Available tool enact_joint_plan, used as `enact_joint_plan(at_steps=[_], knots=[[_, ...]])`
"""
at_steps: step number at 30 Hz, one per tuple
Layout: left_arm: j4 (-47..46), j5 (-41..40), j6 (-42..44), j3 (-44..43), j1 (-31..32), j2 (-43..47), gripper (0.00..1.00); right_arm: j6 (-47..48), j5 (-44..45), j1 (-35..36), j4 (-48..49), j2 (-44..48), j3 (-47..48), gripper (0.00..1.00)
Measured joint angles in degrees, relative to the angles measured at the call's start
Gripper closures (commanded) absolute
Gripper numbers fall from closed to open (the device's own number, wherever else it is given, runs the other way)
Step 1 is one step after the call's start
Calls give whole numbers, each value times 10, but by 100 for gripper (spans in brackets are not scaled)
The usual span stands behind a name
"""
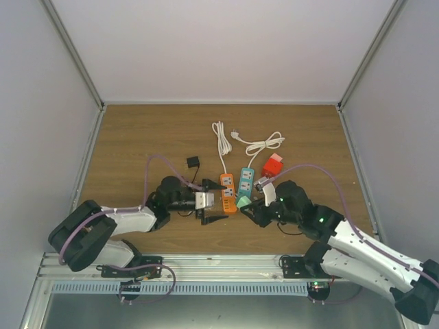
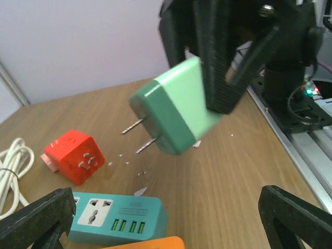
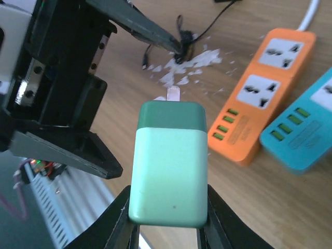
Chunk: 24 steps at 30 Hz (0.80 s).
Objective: Insert the plug
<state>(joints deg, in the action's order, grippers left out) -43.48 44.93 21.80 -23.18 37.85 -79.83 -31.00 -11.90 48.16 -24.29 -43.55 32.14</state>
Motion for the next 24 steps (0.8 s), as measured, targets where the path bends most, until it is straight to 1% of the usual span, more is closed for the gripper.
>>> enact_joint_plan(at_steps=[2, 5, 8, 13, 18, 20, 24], knots=[[-41, -12, 24, 45, 19, 25, 1, 2, -30, 0, -9, 7, 1, 99], [-87, -51, 59, 75, 57, 40, 1, 2, -64, 0, -19, 5, 1, 100], [-118, -99, 88, 72, 95, 28, 1, 6, -85, 0, -32, -3, 3, 99], [-157, -209, 144, 59, 162, -18, 1, 9, -112, 0, -50, -14, 14, 100], [-160, -276, 184, 33, 195, -51, 1, 14, -125, 0, -58, -14, 21, 99], [-162, -291, 194, 28, 202, -57, 3, 17, -126, 0, -63, -14, 21, 100], [-167, -311, 207, 27, 211, -60, 12, 19, -126, 0, -71, -14, 21, 99]])
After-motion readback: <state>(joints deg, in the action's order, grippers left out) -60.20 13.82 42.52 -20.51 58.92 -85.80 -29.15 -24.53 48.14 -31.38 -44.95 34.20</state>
